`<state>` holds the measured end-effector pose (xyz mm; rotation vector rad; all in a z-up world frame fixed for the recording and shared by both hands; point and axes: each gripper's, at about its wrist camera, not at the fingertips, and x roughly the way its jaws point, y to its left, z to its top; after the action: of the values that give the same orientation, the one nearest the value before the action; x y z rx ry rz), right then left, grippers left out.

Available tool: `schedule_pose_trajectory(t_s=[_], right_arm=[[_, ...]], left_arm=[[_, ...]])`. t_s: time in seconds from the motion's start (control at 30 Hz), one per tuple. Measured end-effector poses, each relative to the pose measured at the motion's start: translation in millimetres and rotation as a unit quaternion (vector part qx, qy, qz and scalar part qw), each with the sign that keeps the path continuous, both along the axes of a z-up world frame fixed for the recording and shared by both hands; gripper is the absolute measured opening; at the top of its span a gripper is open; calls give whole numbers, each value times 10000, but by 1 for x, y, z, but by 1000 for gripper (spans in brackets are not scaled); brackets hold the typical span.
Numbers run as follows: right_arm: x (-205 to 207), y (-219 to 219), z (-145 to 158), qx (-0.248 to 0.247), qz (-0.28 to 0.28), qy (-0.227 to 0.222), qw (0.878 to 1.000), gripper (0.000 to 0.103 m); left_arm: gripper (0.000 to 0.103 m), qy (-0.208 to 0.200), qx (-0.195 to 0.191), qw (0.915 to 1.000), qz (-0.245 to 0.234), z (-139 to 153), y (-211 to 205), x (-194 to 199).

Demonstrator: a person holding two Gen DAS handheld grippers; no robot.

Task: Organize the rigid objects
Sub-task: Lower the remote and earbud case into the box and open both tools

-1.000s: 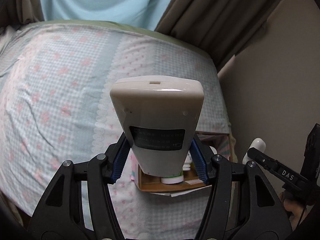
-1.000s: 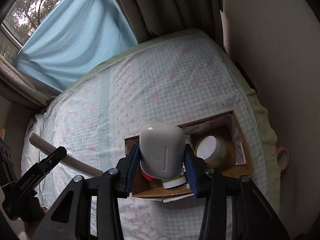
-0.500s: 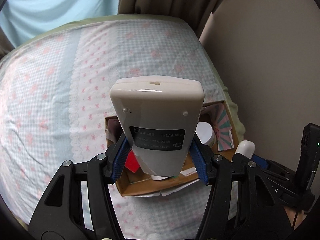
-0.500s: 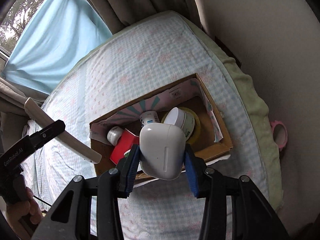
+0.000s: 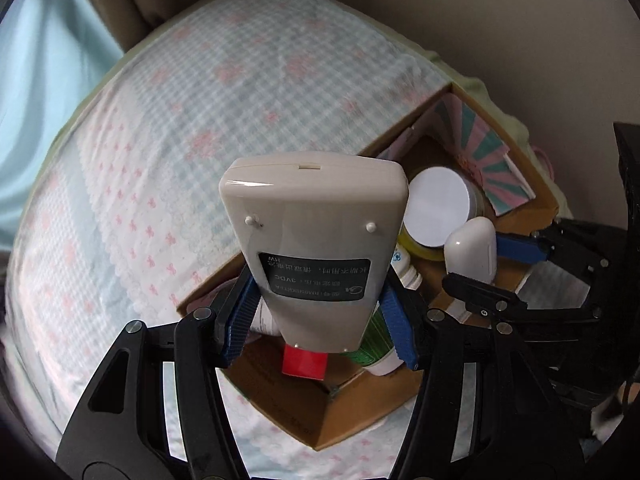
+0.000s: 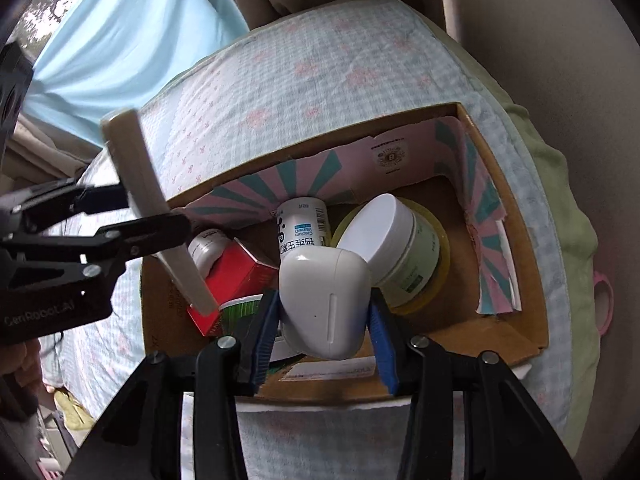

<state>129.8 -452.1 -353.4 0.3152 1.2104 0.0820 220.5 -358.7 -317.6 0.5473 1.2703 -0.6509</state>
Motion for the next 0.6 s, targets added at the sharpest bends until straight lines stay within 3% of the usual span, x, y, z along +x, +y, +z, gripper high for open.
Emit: schedule_pose_trajectory(t_s=[0.27, 0.3, 0.33, 0.37, 0.43, 0.6], right_arm=[[-4, 10, -18, -109, 258, 18, 9996, 43], [-5, 11, -18, -85, 262, 47, 9996, 47], [-6, 11, -17, -135, 230, 25, 9996, 60], [-8, 12, -16, -233, 189, -9, 9996, 82], [-12, 13, -12, -482, 95, -75, 9988, 103], [-21, 11, -9, -568, -13, 67, 9984, 103]], left_arm=[[55, 263, 119, 9968, -751, -16, -19, 4], [57, 270, 185, 9965, -775, -19, -20, 3], [73, 219, 240, 9963, -799, -20, -19, 0], [103, 178, 244, 9961, -832, -19, -18, -2], [103, 193, 58, 9959, -886, -12, -12, -6], [103, 190, -3, 9968, -777, 0, 2, -11]])
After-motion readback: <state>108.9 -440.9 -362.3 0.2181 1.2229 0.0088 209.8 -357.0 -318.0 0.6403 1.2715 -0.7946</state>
